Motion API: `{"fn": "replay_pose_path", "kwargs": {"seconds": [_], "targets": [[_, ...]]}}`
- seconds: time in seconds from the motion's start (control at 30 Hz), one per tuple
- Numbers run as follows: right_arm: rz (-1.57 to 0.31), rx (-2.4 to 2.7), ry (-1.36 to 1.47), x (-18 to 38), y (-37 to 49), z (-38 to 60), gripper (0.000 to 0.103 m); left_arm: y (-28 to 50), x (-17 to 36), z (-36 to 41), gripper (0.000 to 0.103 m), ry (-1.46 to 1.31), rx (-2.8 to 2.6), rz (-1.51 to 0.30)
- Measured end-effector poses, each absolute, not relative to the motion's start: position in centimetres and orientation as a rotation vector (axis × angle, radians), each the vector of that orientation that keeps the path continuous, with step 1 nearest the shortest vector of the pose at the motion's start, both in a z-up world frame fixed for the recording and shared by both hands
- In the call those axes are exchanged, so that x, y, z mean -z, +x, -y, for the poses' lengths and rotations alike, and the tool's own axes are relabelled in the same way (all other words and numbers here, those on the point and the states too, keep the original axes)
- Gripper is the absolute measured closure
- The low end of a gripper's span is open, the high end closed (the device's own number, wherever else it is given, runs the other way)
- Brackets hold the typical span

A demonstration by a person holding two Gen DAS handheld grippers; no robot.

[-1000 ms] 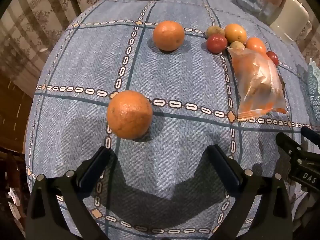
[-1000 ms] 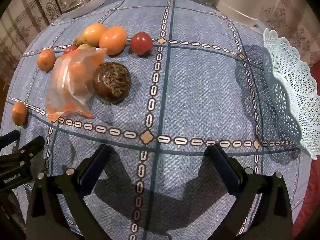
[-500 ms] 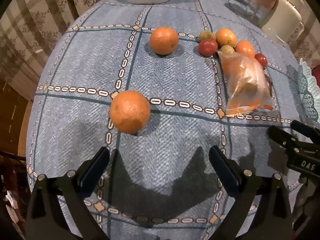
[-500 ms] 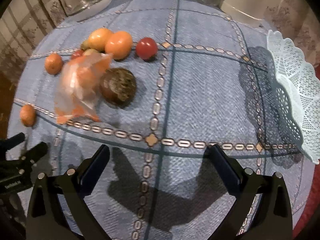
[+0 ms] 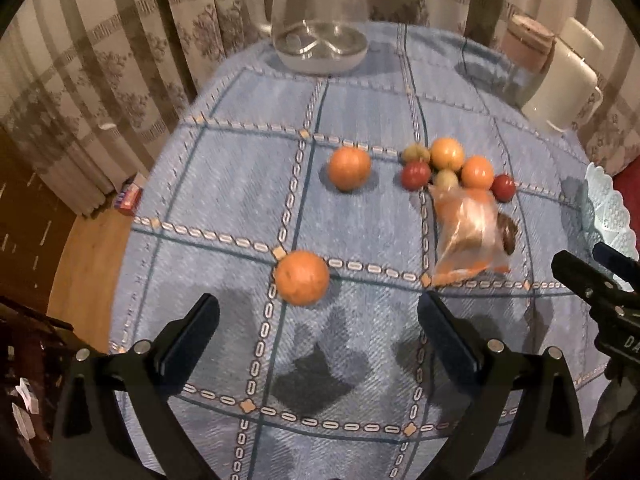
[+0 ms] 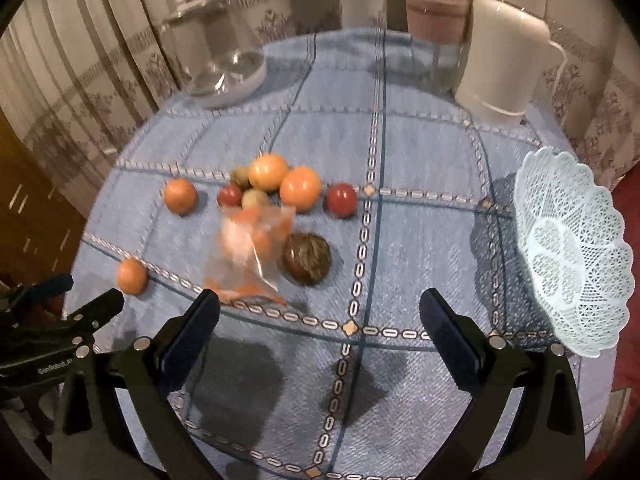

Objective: Organize fruits
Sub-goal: 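Move both tools toward the fruits on the table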

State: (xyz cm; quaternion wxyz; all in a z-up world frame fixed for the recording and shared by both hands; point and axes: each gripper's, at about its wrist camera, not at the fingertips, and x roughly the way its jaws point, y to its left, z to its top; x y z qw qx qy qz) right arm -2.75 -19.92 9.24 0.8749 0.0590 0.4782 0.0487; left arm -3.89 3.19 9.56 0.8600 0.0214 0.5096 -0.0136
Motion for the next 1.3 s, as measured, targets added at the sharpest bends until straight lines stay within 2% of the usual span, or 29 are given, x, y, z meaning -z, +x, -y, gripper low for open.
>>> {"fn": "replay_pose_path", "kwargs": {"seconds": [0.53,1.03,1.3], "targets": [[-0.957,-0.084,0.163,-11.6,-3.4,20.7,0.002,-3.3,-13.5,-0.2,0.005,0.074,0.061,-0.988],[-0.975,-0.073,0.192,-11.3,-3.5,21.2,0.002,-3.3,-13.0,-0.5,0.005,0.06,0.052,-0.996],[-0.998,-0.079,0.2,-10.7,-3.6,21.4,0.002,-3.5,-11.6,-3.8,0.005,0.014,0.002,-1.041]]}}
